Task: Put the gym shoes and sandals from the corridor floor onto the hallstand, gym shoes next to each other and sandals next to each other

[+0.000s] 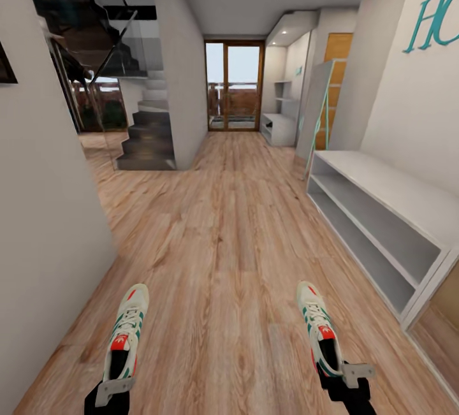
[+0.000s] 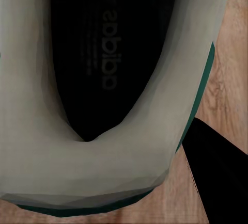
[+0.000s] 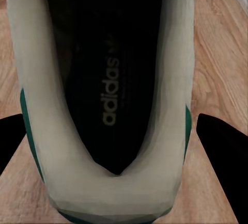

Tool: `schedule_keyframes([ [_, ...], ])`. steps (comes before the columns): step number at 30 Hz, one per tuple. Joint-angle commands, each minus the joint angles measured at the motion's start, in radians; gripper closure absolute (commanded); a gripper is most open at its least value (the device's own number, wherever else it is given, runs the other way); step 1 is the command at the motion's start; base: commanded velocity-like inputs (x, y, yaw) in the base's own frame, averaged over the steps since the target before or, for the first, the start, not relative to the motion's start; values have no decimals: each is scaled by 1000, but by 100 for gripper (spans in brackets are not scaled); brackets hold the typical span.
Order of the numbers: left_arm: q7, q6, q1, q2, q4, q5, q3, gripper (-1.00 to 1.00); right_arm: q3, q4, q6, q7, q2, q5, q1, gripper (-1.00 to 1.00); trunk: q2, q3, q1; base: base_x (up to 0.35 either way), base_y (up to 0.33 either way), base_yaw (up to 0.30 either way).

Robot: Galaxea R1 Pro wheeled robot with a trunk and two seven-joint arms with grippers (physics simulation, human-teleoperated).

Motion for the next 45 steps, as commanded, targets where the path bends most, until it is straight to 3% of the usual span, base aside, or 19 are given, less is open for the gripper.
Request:
schedule_keyframes([
  [1,-5,-3,-1,0,1,6,2,100,-10,0,-3,19,0,0,-1,100,0,-1,0,337,-22,0],
  [45,-5,-3,-1,0,1,5,2,100,-7,0,-3,29,3,-6,-1,100,0,-1,0,340,-1,0],
])
